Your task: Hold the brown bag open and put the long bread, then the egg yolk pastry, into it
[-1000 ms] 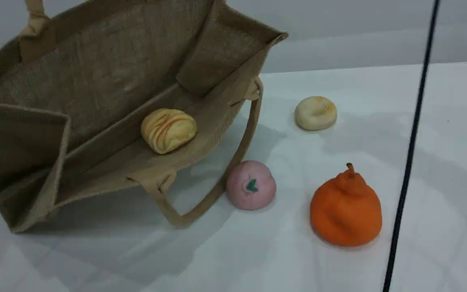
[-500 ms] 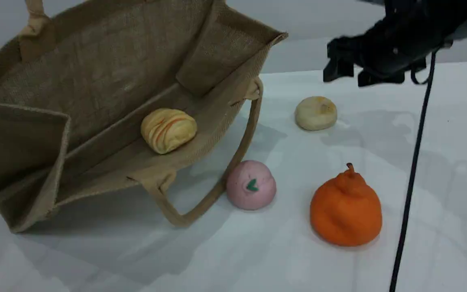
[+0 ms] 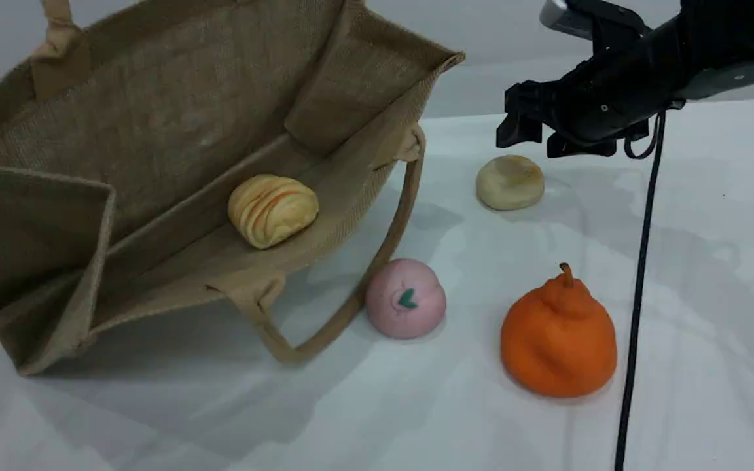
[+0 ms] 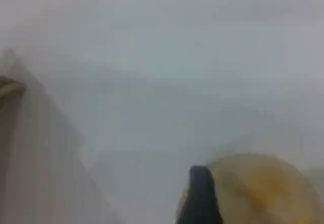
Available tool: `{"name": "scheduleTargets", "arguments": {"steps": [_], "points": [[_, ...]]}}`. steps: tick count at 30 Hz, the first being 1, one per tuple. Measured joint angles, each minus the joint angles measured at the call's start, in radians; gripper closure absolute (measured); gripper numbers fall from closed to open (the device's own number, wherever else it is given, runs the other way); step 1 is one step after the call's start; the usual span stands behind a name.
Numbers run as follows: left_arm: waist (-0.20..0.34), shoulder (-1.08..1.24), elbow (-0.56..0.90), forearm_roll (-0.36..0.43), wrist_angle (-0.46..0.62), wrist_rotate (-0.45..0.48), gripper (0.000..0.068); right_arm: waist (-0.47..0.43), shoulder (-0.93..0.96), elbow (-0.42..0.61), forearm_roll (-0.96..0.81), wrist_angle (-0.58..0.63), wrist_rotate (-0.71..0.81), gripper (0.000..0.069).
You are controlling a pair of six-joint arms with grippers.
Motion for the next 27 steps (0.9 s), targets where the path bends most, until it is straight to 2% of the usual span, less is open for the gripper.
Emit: {"name": "scheduleTargets", "arguments": {"steps": [12, 15, 17, 19, 24, 27], "points": [[0.000, 0.000, 0.000, 0.001, -0.001, -0.007, 0.0598, 0.021, 0.055, -0.006, 0.004, 0.024, -0.005, 0.0207], [0.000, 0.000, 0.000, 0.001, -0.001, -0.007, 0.0598, 0.033, 0.056, -0.006, 0.003, 0.021, -0.012, 0.0225], [0.000, 0.000, 0.000, 0.001, -0.001, -0.007, 0.0598, 0.039, 0.056, -0.006, 0.003, 0.018, -0.020, 0.0270], [0.000, 0.000, 0.000, 0.001, -0.001, -0.007, 0.0598, 0.039, 0.056, -0.006, 0.003, 0.024, -0.026, 0.0345], [0.000, 0.000, 0.000, 0.001, -0.001, -0.007, 0.0598, 0.039, 0.055, -0.005, -0.012, 0.057, -0.027, 0.0611], [0.000, 0.000, 0.000, 0.001, -0.001, -0.007, 0.0598, 0.037, 0.038, -0.004, -0.084, 0.089, -0.022, 0.0652]]}}
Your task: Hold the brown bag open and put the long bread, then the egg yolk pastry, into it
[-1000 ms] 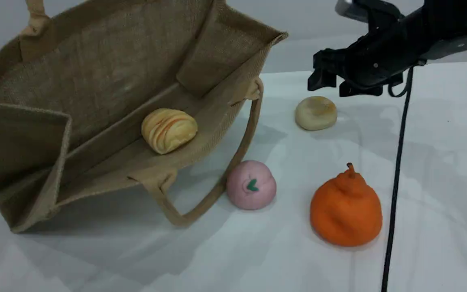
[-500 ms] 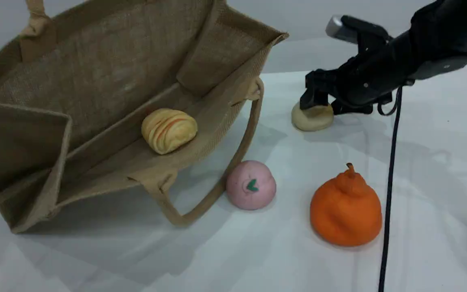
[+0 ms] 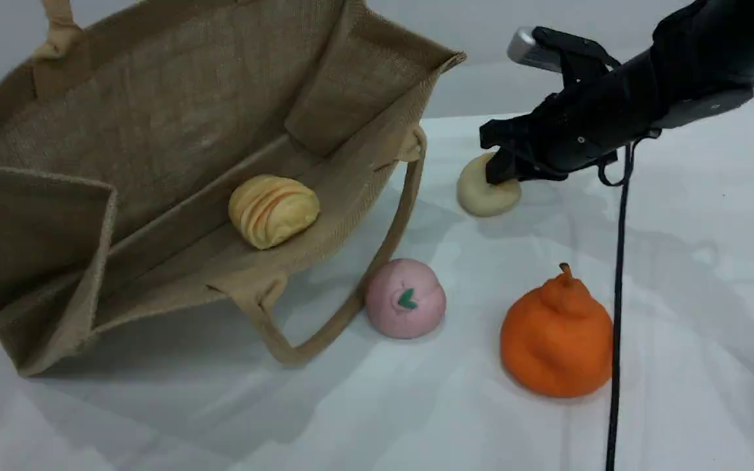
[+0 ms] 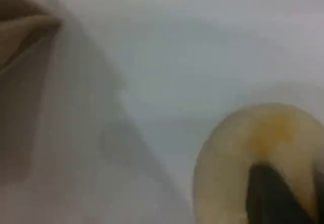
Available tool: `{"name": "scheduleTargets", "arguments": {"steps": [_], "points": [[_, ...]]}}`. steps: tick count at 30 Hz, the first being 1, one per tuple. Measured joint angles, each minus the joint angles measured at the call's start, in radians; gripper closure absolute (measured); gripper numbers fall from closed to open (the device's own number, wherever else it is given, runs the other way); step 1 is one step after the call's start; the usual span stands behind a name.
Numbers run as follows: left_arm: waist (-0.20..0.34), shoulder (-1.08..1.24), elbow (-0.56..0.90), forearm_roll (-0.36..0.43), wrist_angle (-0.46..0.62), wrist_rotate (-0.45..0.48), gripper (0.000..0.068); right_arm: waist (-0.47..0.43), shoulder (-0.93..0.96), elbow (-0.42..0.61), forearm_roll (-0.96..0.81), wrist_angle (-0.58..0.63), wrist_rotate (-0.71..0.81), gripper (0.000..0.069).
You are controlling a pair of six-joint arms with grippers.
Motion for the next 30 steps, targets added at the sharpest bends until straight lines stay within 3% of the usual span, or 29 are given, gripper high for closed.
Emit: {"name": "scheduleTargets", "arguments": {"steps": [11, 19, 25, 30], "points": [[0.000, 0.000, 0.000, 0.000, 0.000, -0.002, 0.0598, -0.160, -0.164, 0.011, -0.356, 0.047, 0.315, 0.0659], [0.000, 0.000, 0.000, 0.000, 0.000, -0.007, 0.0598, -0.291, -0.306, 0.011, -0.386, 0.386, 0.388, 0.0659], [0.000, 0.000, 0.000, -0.001, 0.000, -0.008, 0.0598, -0.272, -0.340, 0.010, -0.337, 0.704, 0.324, 0.0660], [0.000, 0.000, 0.000, -0.003, 0.000, -0.008, 0.0598, -0.224, -0.346, 0.010, -0.262, 0.844, 0.318, 0.0661]]}}
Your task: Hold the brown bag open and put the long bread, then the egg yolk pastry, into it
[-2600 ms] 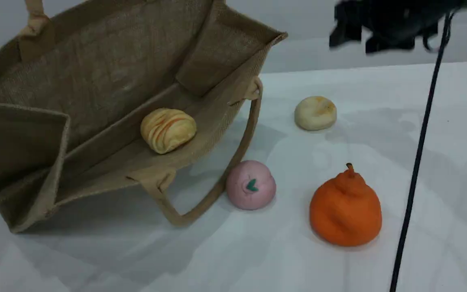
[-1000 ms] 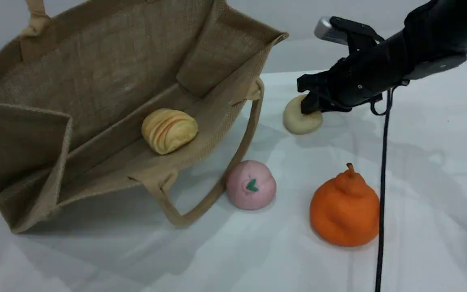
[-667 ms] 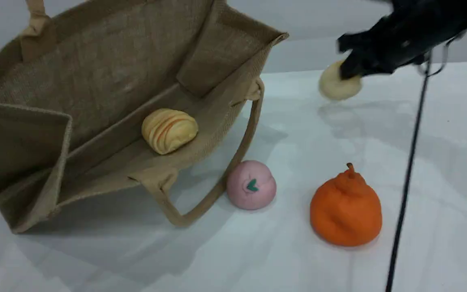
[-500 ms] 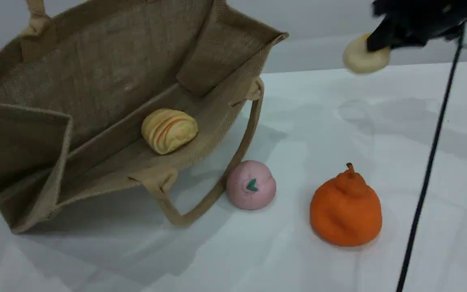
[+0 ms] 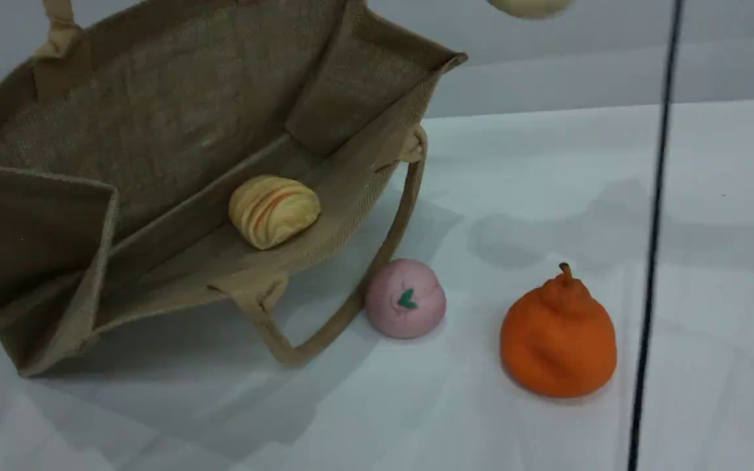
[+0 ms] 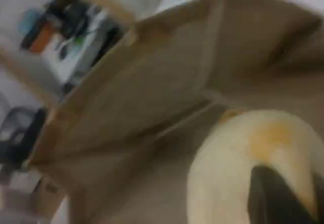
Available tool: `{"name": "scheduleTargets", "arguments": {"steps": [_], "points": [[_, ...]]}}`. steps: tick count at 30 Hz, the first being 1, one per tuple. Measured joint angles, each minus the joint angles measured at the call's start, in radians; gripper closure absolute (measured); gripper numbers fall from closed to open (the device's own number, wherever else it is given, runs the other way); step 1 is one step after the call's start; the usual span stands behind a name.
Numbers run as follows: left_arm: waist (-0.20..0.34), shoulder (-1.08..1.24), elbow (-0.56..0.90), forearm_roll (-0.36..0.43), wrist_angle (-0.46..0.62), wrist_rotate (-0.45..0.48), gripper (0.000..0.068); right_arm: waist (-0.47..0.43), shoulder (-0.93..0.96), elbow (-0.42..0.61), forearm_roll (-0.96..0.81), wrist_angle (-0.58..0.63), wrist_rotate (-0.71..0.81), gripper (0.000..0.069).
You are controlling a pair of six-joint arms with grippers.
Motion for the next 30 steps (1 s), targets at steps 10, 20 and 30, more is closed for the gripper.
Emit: {"name": "scheduleTargets", "arguments": {"steps": [10, 20, 30], "points": [[0.000, 0.000, 0.000, 0.000, 0.001, 0.000, 0.0598, 0.195, 0.001, 0.159, 0.018, -0.012, -0.036, 0.0663], [0.000, 0.000, 0.000, 0.000, 0.001, 0.000, 0.0598, 0.420, 0.002, 0.190, 0.135, -0.217, -0.039, 0.0663], [0.000, 0.000, 0.000, 0.001, 0.001, 0.000, 0.0598, 0.546, 0.002, 0.190, 0.360, -0.545, -0.095, 0.0663]]}}
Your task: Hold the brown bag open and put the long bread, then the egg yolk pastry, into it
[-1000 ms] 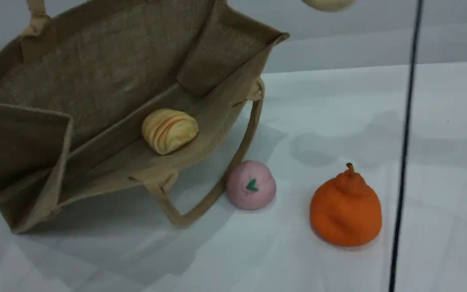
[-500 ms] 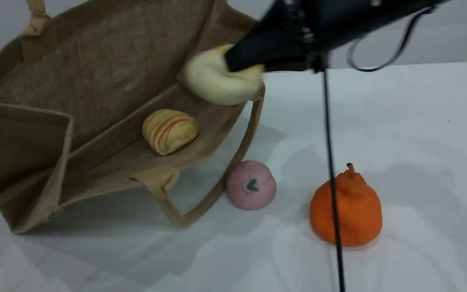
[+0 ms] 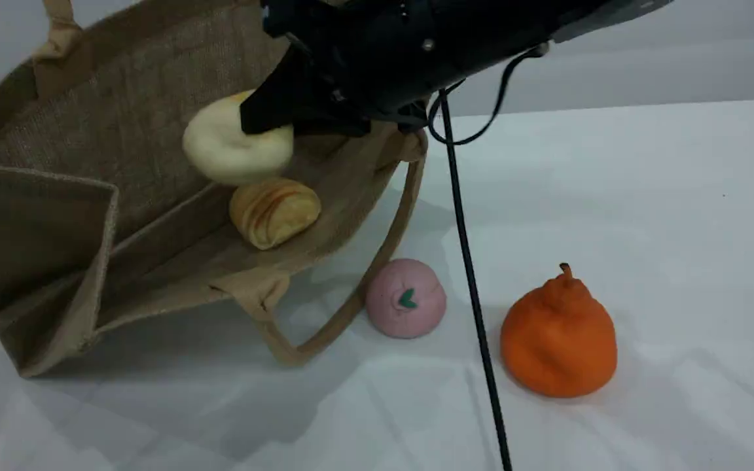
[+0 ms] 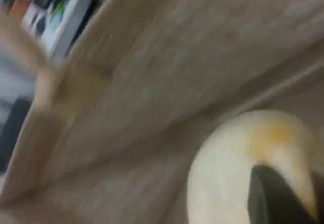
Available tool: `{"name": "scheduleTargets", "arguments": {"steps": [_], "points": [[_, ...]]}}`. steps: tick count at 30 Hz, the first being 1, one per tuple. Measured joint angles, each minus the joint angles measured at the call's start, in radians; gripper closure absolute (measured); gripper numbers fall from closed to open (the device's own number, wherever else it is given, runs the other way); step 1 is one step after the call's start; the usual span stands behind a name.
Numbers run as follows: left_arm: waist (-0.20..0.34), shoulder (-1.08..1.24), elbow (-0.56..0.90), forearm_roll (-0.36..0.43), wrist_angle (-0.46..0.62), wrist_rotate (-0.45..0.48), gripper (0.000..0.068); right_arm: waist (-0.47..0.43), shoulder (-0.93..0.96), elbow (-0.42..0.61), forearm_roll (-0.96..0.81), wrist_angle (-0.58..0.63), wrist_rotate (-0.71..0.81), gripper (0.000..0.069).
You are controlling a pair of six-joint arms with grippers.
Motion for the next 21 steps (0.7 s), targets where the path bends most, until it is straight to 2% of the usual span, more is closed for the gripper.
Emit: {"name": "scheduleTargets", "arguments": {"steps": [5, 14, 18, 21], "points": [[0.000, 0.000, 0.000, -0.001, 0.000, 0.001, 0.0598, 0.011, 0.000, -0.009, 0.033, -0.110, -0.086, 0.0663], [0.000, 0.000, 0.000, -0.004, 0.000, 0.000, 0.0598, 0.011, 0.002, -0.035, 0.030, -0.134, -0.130, 0.0648], [0.000, 0.000, 0.000, -0.004, 0.000, 0.000, 0.0598, 0.017, 0.003, -0.049, 0.031, -0.132, -0.168, 0.0587], [0.000, 0.000, 0.000, -0.006, -0.001, 0.000, 0.0598, 0.031, 0.003, -0.066, 0.031, -0.124, -0.200, 0.0489]]}}
